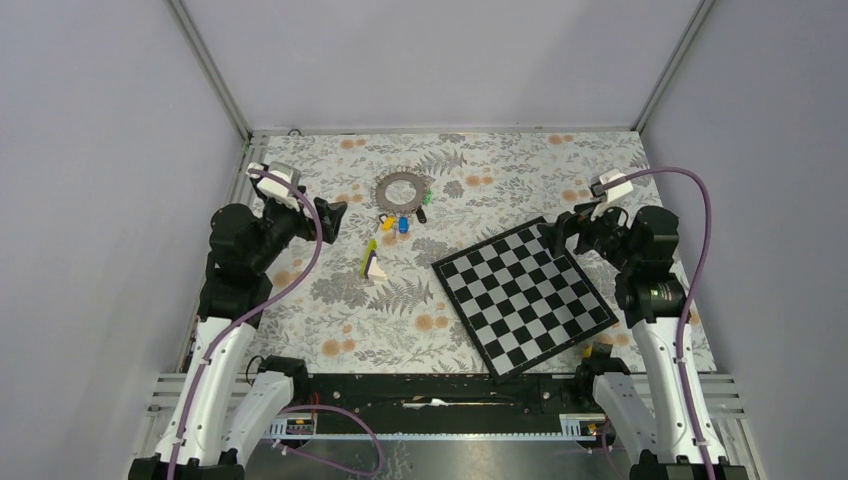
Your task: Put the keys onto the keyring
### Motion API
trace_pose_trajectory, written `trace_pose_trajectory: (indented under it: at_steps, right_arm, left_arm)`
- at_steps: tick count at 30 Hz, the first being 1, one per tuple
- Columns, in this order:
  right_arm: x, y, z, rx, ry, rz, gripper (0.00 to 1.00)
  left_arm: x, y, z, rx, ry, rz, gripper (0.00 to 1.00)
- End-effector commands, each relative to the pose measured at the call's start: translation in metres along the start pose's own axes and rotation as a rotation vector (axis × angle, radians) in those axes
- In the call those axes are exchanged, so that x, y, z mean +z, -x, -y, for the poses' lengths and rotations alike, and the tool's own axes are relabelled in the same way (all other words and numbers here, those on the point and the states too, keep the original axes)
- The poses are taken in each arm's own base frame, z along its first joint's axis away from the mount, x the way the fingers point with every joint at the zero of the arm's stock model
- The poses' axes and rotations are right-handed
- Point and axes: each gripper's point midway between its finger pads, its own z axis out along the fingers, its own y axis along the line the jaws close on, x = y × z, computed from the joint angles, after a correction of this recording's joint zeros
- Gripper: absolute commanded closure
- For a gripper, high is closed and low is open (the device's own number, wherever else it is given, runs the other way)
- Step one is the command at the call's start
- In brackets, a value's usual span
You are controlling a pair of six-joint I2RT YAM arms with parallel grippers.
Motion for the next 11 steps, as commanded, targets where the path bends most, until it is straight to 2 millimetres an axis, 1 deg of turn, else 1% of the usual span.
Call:
trace_pose_trajectory:
  at_steps: [1,4,11]
  right_arm:
    - [-0.006,0.014,0.003,0.000,-0.016,0.051,0.00]
    - [-0.004,0.012,0.002,0.005,-0.009,0.050,0.00]
    - [-0.005,0.015,0.007,0.000,-0.035,0.052,0.00]
  left_arm:
    - [-0.001,0.011,-0.001,-0.008,0.005,0.037,0.01]
    - [0.001,0.003,-0.001,-0.012,0.004,0.024,0.01]
    - [0.003,-0.002,0.000,-0.018,-0.011,0.010,0.01]
